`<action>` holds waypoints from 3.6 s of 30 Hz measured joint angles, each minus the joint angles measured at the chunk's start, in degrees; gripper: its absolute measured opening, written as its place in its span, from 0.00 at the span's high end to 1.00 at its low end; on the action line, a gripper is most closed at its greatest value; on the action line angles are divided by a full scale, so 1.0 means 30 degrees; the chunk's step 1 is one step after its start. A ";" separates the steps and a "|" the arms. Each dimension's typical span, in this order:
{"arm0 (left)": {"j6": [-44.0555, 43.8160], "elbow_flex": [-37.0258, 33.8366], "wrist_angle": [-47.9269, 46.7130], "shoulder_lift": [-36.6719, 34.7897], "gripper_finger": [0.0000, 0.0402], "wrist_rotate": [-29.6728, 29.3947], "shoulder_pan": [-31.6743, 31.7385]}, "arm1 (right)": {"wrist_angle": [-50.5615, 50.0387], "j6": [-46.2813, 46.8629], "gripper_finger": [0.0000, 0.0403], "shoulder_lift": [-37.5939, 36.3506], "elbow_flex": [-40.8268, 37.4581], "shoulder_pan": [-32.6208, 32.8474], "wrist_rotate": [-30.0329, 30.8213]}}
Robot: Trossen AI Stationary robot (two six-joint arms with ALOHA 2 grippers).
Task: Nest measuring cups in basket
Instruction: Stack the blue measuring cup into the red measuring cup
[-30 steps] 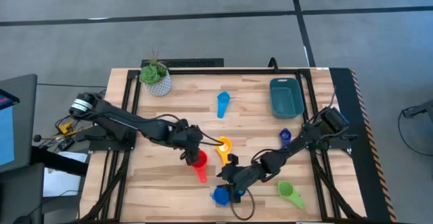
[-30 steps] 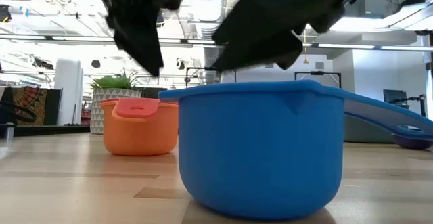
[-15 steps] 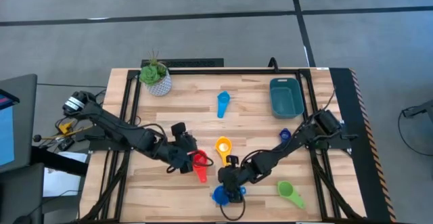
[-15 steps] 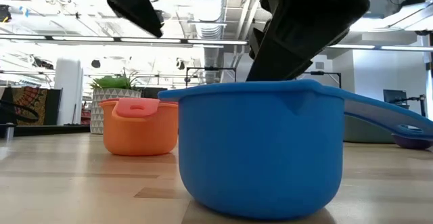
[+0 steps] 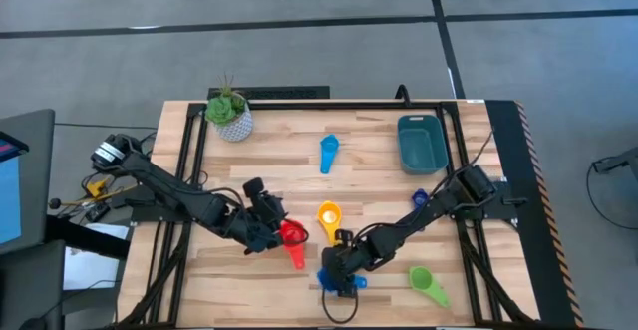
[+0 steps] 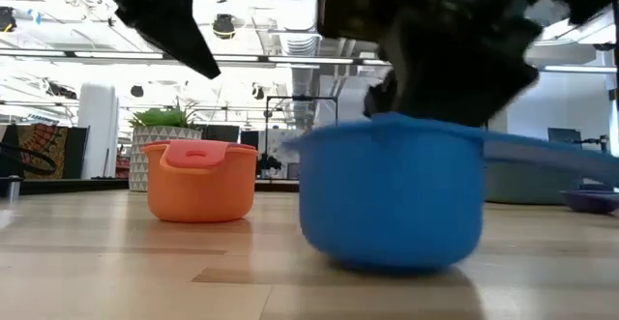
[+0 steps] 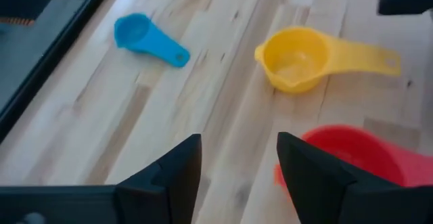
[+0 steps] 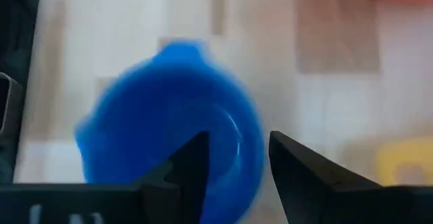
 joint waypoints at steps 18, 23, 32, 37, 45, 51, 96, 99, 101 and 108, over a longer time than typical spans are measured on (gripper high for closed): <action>-0.5963 -0.0012 -0.5629 -0.2083 0.57 -0.5722 -0.1963 | 0.0357 0.5569 0.87 -0.0949 0.0069 -0.0909 0.2355; -0.6004 -0.0705 -0.5155 -0.2029 0.57 -0.7124 -0.3143 | 0.2297 0.9271 0.85 -0.1348 0.0074 -0.1835 0.3042; -0.6974 -0.1607 -0.4990 -0.2126 0.57 -0.7221 -0.5229 | 0.4385 1.1993 0.87 -0.1319 0.0067 -0.3229 0.3773; -0.7560 -0.1607 -0.5077 -0.2126 0.57 -0.7537 -0.5427 | 0.5309 1.3355 0.93 -0.0986 0.0105 -0.3602 0.6840; -0.7625 -0.1607 -0.5078 -0.2119 0.57 -0.7538 -0.5427 | 0.4232 1.5294 0.89 -0.0784 0.0082 -0.3295 0.7663; -0.8489 -0.1607 -0.5086 -0.2119 0.57 -0.7529 -0.5427 | 0.4217 1.6616 0.83 -0.0765 0.0074 -0.3109 0.6978; -0.9557 -0.1622 -0.5131 -0.2104 0.57 -0.5161 -0.6646 | 0.4415 1.5520 0.38 -0.1024 0.0067 -0.3032 0.5063; -0.9487 -0.2354 -0.4224 -0.2104 0.57 -0.5086 -0.6885 | 0.2661 1.3639 0.39 -0.1164 0.0107 -0.3032 0.4743; -0.9363 -0.3189 -0.3028 -0.2104 0.57 -0.4405 -0.6970 | 0.1770 1.1935 0.41 -0.1072 0.0035 -0.3032 0.3633; -0.8646 -0.6914 0.5513 -0.1976 0.57 -0.2618 -0.6971 | 0.1772 0.8956 0.53 -0.0723 0.0030 -0.2692 0.1925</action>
